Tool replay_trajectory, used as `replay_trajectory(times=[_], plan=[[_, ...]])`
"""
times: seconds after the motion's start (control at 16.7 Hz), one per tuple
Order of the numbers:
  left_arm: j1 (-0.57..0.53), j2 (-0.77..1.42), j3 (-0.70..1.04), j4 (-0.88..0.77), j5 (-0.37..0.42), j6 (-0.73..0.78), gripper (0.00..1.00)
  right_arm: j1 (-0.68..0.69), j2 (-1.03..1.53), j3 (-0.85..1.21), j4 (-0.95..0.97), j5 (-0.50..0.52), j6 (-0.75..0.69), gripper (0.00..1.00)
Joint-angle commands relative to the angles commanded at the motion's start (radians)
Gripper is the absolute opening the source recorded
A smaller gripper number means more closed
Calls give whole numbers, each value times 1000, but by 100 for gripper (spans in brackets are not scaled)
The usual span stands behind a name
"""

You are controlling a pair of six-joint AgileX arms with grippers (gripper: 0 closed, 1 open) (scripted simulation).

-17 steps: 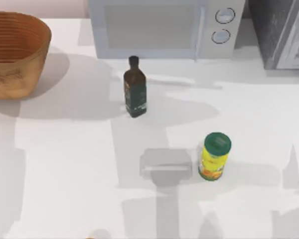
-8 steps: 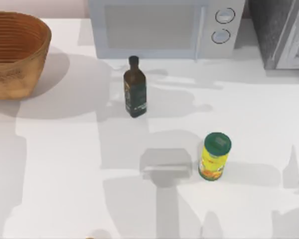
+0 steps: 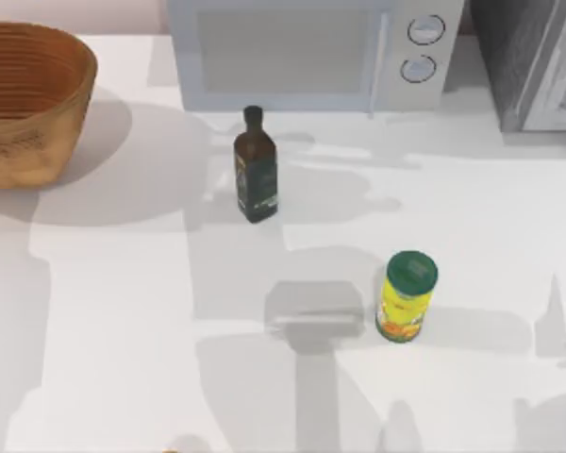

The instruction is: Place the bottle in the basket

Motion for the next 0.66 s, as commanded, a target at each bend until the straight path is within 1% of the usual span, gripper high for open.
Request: replay_trajectory(times=[0.3, 0.36, 0.66], plan=[[0, 0, 0, 0, 0, 0, 98, 0, 0, 0, 0, 0, 0, 100], [0, 0, 0, 0, 0, 0, 100, 0, 0, 0, 0, 0, 0, 100], [0, 0, 0, 0, 0, 0, 100, 0, 0, 0, 0, 0, 0, 100]])
